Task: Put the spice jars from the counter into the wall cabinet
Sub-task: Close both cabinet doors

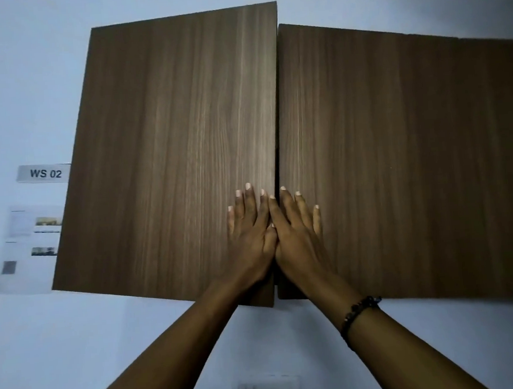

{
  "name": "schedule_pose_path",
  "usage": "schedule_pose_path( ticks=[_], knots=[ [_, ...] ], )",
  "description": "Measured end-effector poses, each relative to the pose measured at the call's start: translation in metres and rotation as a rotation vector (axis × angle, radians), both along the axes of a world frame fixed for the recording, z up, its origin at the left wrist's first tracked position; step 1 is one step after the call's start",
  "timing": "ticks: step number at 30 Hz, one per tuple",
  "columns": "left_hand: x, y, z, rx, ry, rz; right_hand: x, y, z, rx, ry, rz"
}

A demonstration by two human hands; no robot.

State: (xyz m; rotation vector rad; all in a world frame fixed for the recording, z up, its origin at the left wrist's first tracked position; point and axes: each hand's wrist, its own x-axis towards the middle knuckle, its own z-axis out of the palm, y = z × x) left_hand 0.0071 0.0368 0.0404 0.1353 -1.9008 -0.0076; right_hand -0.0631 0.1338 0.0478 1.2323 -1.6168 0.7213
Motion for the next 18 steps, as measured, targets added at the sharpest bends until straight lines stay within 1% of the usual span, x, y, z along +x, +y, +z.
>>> schedule_pose_path(
  ticks=[4, 7, 9, 13, 18],
  knots=[
    [-0.015, -0.014, 0.002, -0.034, -0.061, 0.071, -0.023, -0.017, -0.003, 0.027, -0.035, -0.114],
    [-0.025, -0.026, 0.000, -0.064, -0.111, 0.126, -0.040, -0.030, -0.007, 0.070, -0.078, -0.143],
    [-0.033, -0.033, -0.002, -0.084, -0.124, 0.162, -0.050, -0.036, -0.009, 0.091, -0.072, -0.169],
    [-0.045, -0.042, -0.002, -0.100, -0.132, 0.216, -0.061, -0.041, -0.010, 0.126, -0.034, -0.179],
    [-0.053, -0.048, -0.008, -0.135, -0.132, 0.296, -0.071, -0.041, -0.013, 0.149, -0.021, -0.135]
  ],
)
